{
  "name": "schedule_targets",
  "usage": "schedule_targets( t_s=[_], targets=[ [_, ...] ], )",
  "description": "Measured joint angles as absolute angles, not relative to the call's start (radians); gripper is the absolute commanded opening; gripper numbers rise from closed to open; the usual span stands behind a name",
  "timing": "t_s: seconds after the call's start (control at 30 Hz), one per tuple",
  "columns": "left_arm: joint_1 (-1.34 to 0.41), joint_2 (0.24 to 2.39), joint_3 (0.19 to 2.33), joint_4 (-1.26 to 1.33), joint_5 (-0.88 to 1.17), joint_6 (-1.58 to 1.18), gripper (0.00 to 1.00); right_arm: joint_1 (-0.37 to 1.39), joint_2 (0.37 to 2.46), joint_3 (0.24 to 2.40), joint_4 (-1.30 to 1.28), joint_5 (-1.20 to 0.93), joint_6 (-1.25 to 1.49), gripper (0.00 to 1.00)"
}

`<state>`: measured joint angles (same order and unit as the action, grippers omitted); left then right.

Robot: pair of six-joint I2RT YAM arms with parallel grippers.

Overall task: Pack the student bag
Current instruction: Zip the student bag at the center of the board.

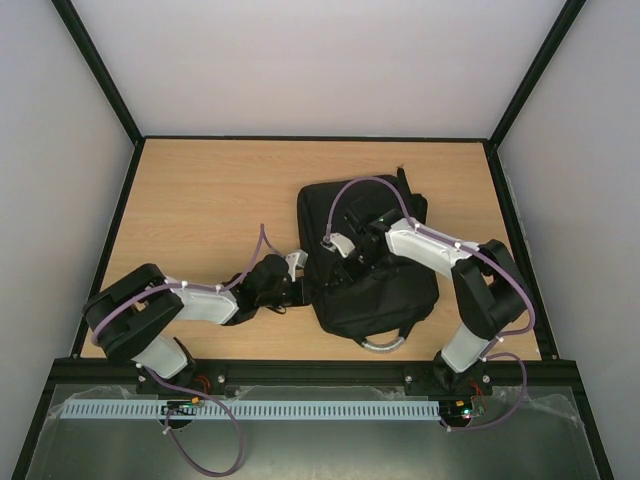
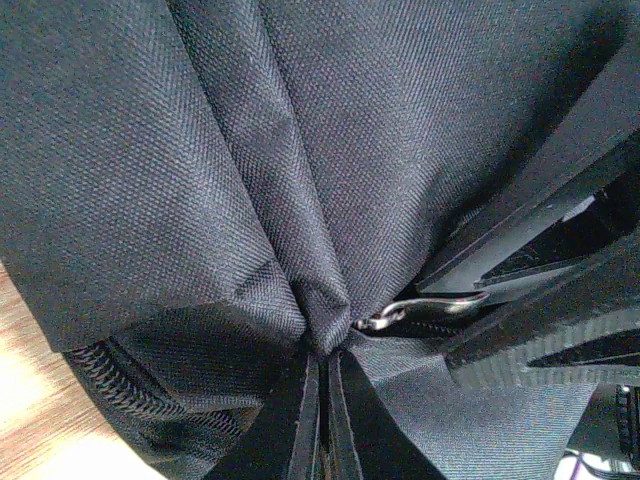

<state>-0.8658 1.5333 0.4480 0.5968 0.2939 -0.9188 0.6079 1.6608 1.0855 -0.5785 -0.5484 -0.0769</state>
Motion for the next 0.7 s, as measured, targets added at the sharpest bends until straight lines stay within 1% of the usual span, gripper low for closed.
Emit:
schedule_targets(
  t_s=[0.23, 0.33, 0.5, 0.57, 0.7],
  targets=[
    [-0.87, 1.522, 0.448, 0.583, 0.281, -0.913, 0.02, 0.608, 1.691, 1.104, -0.582, -0.543, -0.066, 0.04],
    [-0.87, 1.519, 0.448, 0.578, 0.279, -0.908, 0.02, 0.608, 1.695, 1.109, -0.584, -0.542, -0.063, 0.01],
    [-0.871, 1.516, 0.448, 0.578, 0.277, -0.905, 0.02, 0.608, 1.695, 1.119, -0.596, -0.542, -0.062, 0.02],
    [-0.871, 1.514, 0.448, 0.577, 0.277, -0.905, 0.02, 0.608, 1.695, 1.121, -0.598, -0.543, -0.062, 0.06],
    [-0.872, 1.505, 0.448, 0.569, 0.273, -0.904, 0.02, 0.607, 1.697, 1.127, -0.604, -0.553, -0.061, 0.06]
  ],
)
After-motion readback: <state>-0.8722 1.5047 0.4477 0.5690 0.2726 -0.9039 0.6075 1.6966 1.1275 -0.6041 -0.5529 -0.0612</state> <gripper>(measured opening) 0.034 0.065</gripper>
